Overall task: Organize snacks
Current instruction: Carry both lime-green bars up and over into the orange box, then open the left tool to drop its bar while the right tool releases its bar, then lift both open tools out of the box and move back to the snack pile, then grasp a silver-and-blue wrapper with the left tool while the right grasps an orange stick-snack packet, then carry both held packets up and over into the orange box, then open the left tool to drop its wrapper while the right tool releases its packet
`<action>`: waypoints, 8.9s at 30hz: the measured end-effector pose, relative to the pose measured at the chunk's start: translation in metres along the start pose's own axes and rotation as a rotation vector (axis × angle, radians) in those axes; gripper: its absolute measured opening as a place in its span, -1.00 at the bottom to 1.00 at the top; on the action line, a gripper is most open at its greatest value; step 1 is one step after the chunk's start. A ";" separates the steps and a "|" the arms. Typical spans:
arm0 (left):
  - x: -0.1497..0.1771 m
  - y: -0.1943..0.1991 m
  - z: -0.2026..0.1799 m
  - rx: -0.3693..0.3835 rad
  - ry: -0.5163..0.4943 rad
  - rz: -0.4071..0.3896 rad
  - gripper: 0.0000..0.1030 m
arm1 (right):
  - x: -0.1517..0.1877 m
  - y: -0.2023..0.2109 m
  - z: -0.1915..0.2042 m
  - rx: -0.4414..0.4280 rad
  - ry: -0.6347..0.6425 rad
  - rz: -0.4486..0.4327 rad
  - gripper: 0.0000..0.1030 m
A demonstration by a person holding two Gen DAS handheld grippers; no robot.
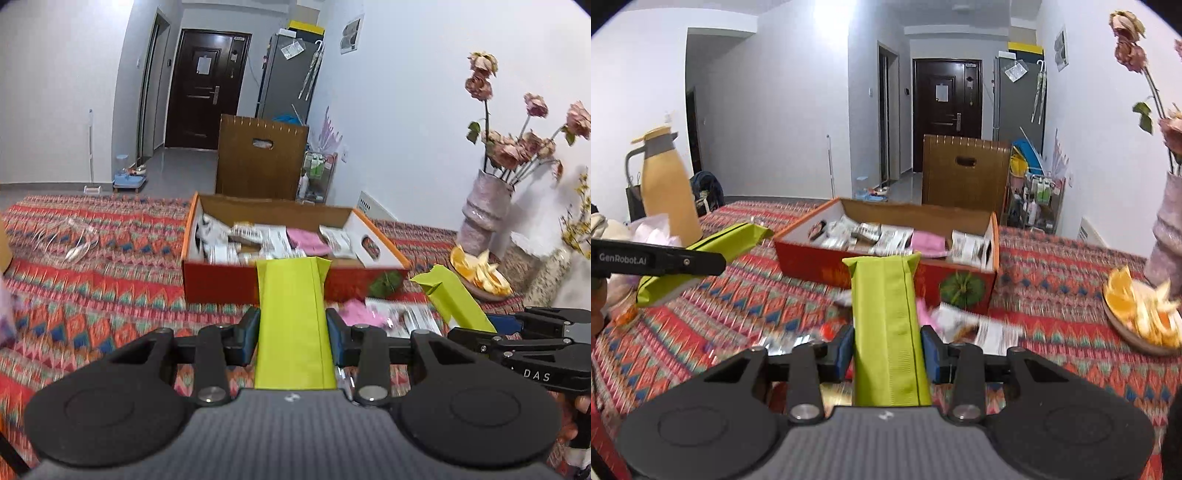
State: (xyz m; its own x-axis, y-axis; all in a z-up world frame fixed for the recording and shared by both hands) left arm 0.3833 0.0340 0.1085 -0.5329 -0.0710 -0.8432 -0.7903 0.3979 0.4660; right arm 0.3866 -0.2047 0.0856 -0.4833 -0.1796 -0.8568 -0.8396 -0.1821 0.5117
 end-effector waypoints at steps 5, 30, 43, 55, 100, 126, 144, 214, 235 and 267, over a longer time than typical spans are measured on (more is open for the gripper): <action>-0.038 -0.045 0.026 -0.011 0.031 0.003 -0.27 | -0.042 -0.042 -0.010 0.008 0.015 -0.019 -0.26; -0.076 -0.236 0.105 -0.172 0.058 0.138 -0.25 | -0.093 -0.277 -0.044 0.214 0.055 0.180 -0.26; -0.070 -0.241 0.103 -0.135 0.037 0.170 -0.07 | -0.086 -0.289 -0.025 0.256 0.162 0.197 -0.15; -0.084 -0.174 0.074 -0.144 -0.006 0.110 0.34 | -0.105 -0.221 -0.030 0.212 0.130 0.135 0.12; 0.135 0.133 -0.073 -0.107 -0.086 -0.066 0.98 | 0.120 0.136 0.006 0.046 -0.060 0.007 0.72; 0.141 0.089 -0.047 -0.101 -0.046 0.027 0.98 | 0.131 0.094 0.030 -0.007 -0.072 0.102 0.72; 0.099 -0.014 -0.018 -0.066 -0.149 0.115 0.98 | 0.101 -0.010 0.049 0.008 -0.070 0.168 0.72; 0.063 0.055 -0.037 -0.095 -0.021 -0.028 0.15 | 0.041 0.066 0.008 0.055 0.023 -0.065 -0.62; -0.084 -0.094 0.008 -0.122 -0.097 -0.082 0.15 | -0.111 -0.093 -0.015 0.043 0.077 -0.145 -0.62; -0.086 -0.290 0.074 -0.093 0.074 0.153 0.70 | -0.105 -0.314 -0.008 0.013 0.027 0.217 -0.25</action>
State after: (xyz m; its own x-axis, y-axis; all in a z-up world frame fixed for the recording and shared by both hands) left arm 0.6801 -0.0077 0.0261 -0.6671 -0.0843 -0.7402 -0.7211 0.3228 0.6130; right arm 0.7032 -0.1360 0.0156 -0.6466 -0.2391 -0.7244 -0.7197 -0.1237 0.6832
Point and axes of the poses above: each gripper's, at about its wrist camera, not at the fingertips, and y roughly against the way its jaws point, z to its left, x to its underside, the point moved 2 cm from there along -y, roughly the way its jaws point, and after that the axes turned 10 degrees about x, right-handed, at the moved point
